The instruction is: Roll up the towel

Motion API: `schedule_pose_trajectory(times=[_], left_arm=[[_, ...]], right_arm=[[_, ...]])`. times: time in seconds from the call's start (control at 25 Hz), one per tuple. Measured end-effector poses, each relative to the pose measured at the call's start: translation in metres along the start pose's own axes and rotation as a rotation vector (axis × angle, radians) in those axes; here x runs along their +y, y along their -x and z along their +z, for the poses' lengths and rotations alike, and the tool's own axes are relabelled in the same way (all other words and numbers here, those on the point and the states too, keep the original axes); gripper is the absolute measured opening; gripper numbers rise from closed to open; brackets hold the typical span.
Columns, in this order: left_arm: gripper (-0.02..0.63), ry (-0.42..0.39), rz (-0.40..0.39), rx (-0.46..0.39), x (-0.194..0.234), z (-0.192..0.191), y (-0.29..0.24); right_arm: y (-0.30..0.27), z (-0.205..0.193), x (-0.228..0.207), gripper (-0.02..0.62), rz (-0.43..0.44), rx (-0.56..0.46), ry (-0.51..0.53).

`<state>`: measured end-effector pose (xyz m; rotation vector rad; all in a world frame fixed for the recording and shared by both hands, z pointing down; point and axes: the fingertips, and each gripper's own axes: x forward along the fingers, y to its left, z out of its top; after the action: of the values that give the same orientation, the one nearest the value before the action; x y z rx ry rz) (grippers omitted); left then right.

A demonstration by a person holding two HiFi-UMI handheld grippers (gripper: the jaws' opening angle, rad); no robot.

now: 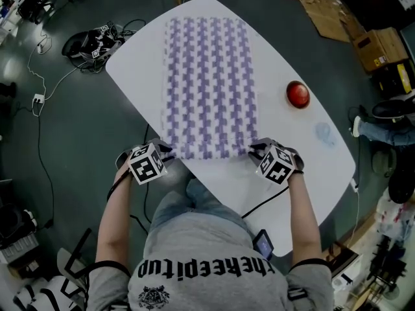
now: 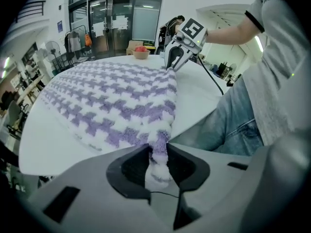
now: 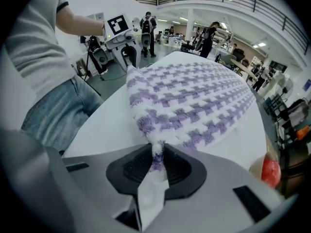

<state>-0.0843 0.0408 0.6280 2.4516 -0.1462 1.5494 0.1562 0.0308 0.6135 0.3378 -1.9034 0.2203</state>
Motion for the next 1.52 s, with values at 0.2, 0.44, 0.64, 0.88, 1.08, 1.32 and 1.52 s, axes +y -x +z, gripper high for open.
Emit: schedule_pose_trajectory(times=[0.2,0.44,0.64,0.88,1.08,1.32,1.52], left_arm=[[0.095,0.054,0.011,-0.048,-0.015,-0.003,0.005],[0.103,0.091,0.071,-0.081,0.026,0.012,0.007],[0.109,0.098,0.132,-0.081,0.032,0.014,0.018],[0.109,0.080,0.215,-0.072,0.062,0.023,0.020],[0.115,0.045,0.282,-0.089,0.066,0.026,0.026],[0.129,-0.022,0.406,-0.092,0.070,0.025,0.058],[0.133,-0.115,0.379,-0.130,0.072,0.048,0.068]], right_arm=[[0.013,0.000,0.009,0.054,-0.057,-0.050,-0.036],[0.009,0.006,-0.027,0.054,-0.130,-0.068,-0.046],[0.012,0.012,-0.028,0.054,-0.197,-0.062,-0.058],[0.003,0.018,-0.055,0.054,-0.243,-0.034,-0.063],[-0.007,0.015,-0.059,0.054,-0.276,-0.014,-0.077],[-0.012,0.012,-0.054,0.054,-0.307,0.012,-0.084],[-0.018,0.021,-0.083,0.054,-0.320,0.024,-0.099]])
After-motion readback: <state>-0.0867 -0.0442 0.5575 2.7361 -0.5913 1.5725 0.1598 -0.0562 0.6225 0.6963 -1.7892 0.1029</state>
